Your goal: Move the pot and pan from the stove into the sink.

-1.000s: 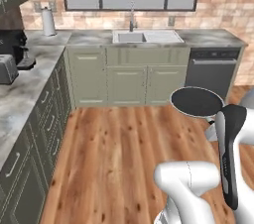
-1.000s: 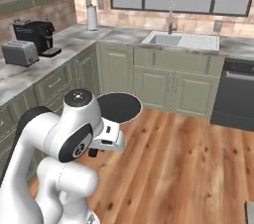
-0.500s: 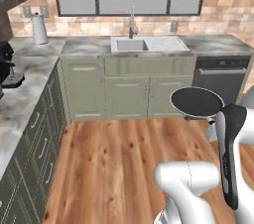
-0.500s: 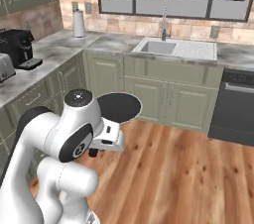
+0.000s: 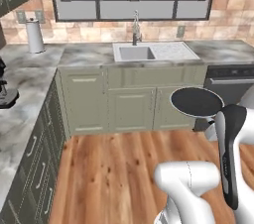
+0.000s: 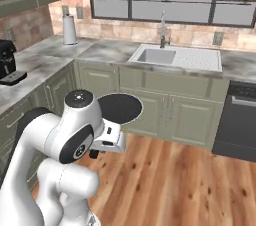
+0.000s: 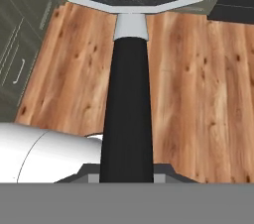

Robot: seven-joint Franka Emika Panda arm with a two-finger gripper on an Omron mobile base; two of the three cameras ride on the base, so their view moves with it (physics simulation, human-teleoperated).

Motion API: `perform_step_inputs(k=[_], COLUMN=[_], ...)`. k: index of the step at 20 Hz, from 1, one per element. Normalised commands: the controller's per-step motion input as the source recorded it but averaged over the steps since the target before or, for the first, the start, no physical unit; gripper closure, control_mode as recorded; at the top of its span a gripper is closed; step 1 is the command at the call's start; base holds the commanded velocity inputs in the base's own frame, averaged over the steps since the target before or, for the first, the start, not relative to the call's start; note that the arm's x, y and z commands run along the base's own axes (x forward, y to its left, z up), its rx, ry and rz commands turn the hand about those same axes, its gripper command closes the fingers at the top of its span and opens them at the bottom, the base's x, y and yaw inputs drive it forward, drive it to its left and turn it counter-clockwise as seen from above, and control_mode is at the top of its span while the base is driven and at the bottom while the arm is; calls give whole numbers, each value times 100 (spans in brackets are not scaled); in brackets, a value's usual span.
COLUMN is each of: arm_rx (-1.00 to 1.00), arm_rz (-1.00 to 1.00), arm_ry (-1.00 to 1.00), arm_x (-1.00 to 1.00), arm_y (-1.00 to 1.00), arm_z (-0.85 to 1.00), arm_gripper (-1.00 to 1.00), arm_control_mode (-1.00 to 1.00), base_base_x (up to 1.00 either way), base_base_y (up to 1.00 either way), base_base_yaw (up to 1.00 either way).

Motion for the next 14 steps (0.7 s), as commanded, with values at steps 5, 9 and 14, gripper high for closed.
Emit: perform_step_inputs(k=[5,9,14], arm_rx=[0,0,0], arm_rz=[0,0,0], arm_ry=[0,0,0], arm_x=[0,0,0], arm_y=[0,0,0], arm_z=[0,0,0], arm_gripper=[100,100,100], arm_control_mode=[100,100,100], base_base_x=[76,74,68], base_base_y=[22,16,12], base_base_yaw=[-5,-5,-5])
